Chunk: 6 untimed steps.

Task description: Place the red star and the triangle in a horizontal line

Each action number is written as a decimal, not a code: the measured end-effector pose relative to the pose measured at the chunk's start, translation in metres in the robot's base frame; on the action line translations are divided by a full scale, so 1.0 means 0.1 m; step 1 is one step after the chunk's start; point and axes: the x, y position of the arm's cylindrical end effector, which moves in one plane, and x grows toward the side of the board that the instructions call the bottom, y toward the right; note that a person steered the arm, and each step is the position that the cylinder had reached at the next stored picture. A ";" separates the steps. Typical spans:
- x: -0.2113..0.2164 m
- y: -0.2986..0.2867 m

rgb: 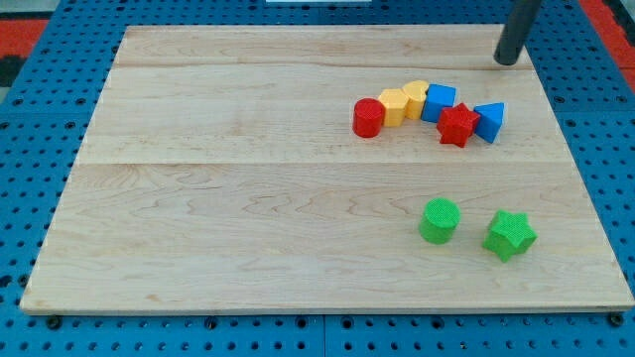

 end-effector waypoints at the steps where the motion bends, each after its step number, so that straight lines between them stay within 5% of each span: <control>1: 0.35 -0.57; 2: 0.84 -0.35; 3: 0.86 -0.14; 5: 1.68 -1.00; 6: 1.38 -0.93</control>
